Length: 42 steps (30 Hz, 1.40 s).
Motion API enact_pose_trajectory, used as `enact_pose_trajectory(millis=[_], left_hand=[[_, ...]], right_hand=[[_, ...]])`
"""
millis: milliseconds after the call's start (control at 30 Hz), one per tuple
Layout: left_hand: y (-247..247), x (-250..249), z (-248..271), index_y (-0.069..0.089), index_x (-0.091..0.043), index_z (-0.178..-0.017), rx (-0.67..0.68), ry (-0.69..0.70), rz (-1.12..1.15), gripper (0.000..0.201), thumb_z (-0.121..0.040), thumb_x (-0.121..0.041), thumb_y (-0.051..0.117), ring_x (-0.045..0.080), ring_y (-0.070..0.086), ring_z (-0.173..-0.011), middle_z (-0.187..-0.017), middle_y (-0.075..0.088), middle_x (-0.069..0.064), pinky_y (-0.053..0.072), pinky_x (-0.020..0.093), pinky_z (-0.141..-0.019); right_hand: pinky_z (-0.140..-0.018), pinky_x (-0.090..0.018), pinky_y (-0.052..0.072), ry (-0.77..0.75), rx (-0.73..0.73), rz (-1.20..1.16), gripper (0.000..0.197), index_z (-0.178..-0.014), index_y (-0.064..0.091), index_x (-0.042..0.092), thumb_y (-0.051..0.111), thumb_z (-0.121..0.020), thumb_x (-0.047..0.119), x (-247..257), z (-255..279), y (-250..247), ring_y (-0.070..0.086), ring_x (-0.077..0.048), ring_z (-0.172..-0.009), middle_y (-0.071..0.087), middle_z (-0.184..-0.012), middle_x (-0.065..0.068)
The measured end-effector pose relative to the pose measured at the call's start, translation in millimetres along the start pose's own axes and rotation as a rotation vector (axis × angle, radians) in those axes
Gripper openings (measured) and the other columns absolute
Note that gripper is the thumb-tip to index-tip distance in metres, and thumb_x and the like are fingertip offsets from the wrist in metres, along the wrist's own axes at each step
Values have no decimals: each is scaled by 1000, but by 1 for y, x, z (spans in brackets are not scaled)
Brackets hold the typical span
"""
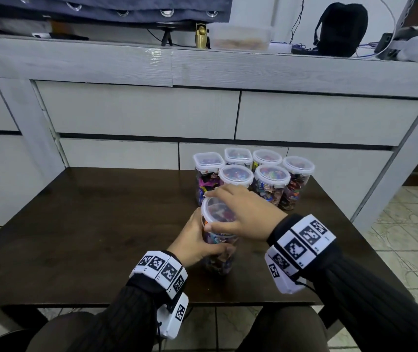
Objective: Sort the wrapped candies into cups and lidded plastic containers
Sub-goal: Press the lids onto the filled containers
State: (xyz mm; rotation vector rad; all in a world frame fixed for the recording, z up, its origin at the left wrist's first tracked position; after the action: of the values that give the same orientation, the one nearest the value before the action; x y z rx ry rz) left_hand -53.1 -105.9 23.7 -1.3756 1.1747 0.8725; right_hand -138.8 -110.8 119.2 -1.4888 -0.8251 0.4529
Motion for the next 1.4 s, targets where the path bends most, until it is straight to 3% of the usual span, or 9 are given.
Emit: enact_pose_trajectory(millis=[300,500,567,800,900,1067,1200,1300,1400], left_hand=[[1,1,0,39,-27,-130,22,23,-48,89,-51,-35,81,14,50,-126,-134,49,4,42,46,-107],[-1,1,4,1,-29,-151,69,-37,-31,132,-50,-50,84,4,42,-133,-144,38,-11,36,31,-113],[-6,-3,3,2,-31,-152,20,-38,-52,133,-49,-62,81,4,40,-133,-147,35,-11,33,29,-113],[-11,-13,1,42,-50,-130,-107,53,-114,99,-42,-72,83,-8,57,-112,-119,63,-23,49,27,-100],[-18,-17,2,49,-54,-115,-164,87,-232,82,-43,-73,81,-8,61,-102,-108,67,-23,53,26,-92],[-23,-21,-2,55,-37,-123,-212,88,-498,97,-38,-83,67,9,50,-109,-109,64,-14,42,25,-87],[-16,-17,-4,52,-34,-112,-104,57,-185,83,-41,-63,85,0,60,-104,-109,66,-11,51,25,-86],[-9,-12,-6,45,-31,-123,22,32,-45,89,-47,-49,88,3,61,-111,-120,63,-8,50,28,-95],[-8,-7,-5,45,-36,-130,62,44,-28,89,-54,-48,89,1,58,-116,-122,63,-15,46,19,-95]], right_hand=[[-112,-48,26,46,28,-66,69,-148,22,32,37,-89,64,-9,13,38,14,-15,-142,20,-155,4],[-118,-42,-6,149,16,-345,69,-151,16,25,23,-92,60,-15,13,37,1,-4,-145,16,-158,7],[-118,-38,-12,193,29,-549,73,-151,15,24,16,-87,60,-19,14,37,-7,1,-144,10,-159,7],[-118,-38,23,227,-8,-893,61,-145,28,29,25,-90,55,-27,17,31,22,-10,-142,18,-157,3],[-118,-38,23,215,-24,-916,61,-144,30,29,26,-89,55,-27,16,32,23,-9,-142,21,-156,3],[-116,-33,26,187,-51,-949,63,-144,31,28,30,-87,56,-28,15,34,22,-8,-142,19,-156,3],[-115,-25,22,159,-32,-896,59,-146,29,24,35,-92,48,-26,14,36,13,-3,-144,18,-155,8],[-116,-27,21,106,-11,-819,55,-147,25,19,45,-98,32,-25,13,35,14,-3,-144,27,-147,13],[-117,-32,19,96,-24,-546,63,-146,25,19,54,-94,38,-30,12,35,12,-9,-144,24,-153,6]])
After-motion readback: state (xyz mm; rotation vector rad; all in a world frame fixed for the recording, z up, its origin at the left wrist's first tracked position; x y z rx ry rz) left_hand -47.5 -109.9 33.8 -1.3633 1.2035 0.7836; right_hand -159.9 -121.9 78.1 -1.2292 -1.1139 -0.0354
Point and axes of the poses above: each hand's wrist, its own z-axis away from the middle knuckle, its own y-axis out of the palm, x = y × z, the point moved 9 cm from there along -z, towards the middle knuckle
